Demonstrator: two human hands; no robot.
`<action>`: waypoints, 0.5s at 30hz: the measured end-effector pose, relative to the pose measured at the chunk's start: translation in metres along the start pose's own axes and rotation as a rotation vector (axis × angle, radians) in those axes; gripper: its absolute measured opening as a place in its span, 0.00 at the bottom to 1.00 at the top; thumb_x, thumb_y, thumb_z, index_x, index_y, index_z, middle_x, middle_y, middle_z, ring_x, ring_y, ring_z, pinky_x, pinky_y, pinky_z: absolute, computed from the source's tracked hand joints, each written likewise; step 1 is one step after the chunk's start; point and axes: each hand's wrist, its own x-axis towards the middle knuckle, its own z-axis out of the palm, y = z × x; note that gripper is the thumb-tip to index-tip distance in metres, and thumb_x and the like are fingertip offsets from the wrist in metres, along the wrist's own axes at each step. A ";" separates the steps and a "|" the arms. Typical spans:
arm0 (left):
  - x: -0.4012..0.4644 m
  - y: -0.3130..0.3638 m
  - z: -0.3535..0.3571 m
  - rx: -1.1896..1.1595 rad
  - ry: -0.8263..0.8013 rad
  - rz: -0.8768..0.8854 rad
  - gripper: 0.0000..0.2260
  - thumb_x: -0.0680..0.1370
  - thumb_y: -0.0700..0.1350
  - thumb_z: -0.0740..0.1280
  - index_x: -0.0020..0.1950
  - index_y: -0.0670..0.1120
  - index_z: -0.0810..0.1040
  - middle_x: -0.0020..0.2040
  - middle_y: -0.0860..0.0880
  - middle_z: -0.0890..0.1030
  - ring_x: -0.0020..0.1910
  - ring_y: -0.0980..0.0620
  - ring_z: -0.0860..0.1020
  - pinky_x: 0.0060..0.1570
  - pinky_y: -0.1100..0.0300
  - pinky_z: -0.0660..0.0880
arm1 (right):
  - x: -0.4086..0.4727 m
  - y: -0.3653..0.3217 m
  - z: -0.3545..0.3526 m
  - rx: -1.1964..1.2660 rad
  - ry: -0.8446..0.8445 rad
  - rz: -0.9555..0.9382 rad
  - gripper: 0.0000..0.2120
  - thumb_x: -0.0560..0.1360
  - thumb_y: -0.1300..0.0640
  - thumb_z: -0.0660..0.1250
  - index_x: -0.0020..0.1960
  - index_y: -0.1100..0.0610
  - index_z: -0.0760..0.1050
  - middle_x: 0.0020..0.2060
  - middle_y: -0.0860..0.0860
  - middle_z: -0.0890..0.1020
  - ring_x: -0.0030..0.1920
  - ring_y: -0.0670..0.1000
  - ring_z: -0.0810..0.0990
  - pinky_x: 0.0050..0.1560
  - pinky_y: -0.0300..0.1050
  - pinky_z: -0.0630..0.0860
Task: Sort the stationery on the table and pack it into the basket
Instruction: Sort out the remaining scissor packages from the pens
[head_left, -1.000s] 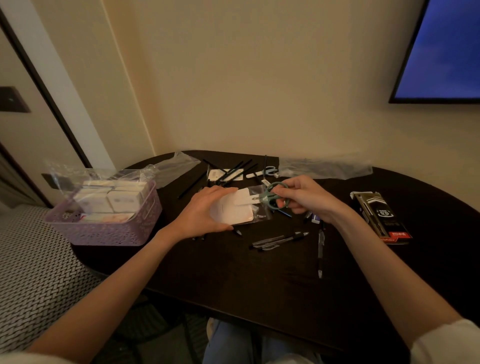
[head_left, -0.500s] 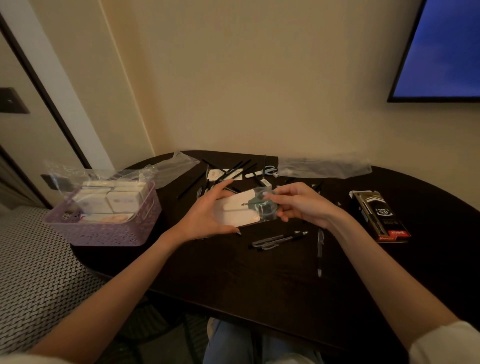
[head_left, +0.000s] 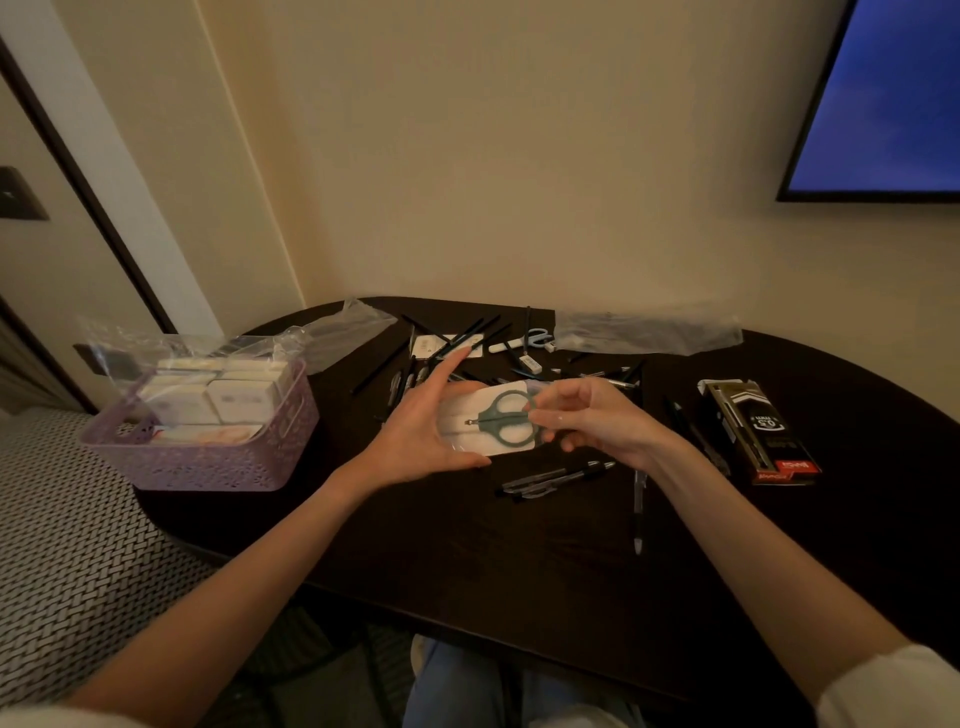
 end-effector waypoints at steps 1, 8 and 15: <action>0.000 0.000 0.001 0.004 0.002 -0.001 0.54 0.63 0.53 0.80 0.78 0.53 0.49 0.67 0.55 0.75 0.68 0.57 0.71 0.70 0.44 0.65 | 0.001 0.003 0.001 -0.034 0.026 -0.009 0.05 0.71 0.60 0.72 0.47 0.58 0.82 0.51 0.56 0.83 0.40 0.47 0.79 0.33 0.34 0.74; 0.000 -0.004 0.006 0.003 0.025 -0.021 0.52 0.63 0.52 0.81 0.78 0.52 0.51 0.68 0.55 0.73 0.68 0.57 0.70 0.70 0.46 0.66 | 0.006 0.013 0.006 0.006 0.154 0.024 0.03 0.67 0.59 0.75 0.39 0.56 0.82 0.49 0.47 0.82 0.40 0.47 0.77 0.34 0.36 0.71; -0.008 -0.018 0.010 0.024 0.111 -0.085 0.48 0.65 0.50 0.80 0.78 0.47 0.54 0.66 0.53 0.74 0.67 0.57 0.68 0.68 0.56 0.64 | 0.009 0.018 0.016 0.249 0.158 0.102 0.19 0.80 0.46 0.58 0.59 0.59 0.76 0.48 0.55 0.84 0.49 0.53 0.83 0.47 0.45 0.78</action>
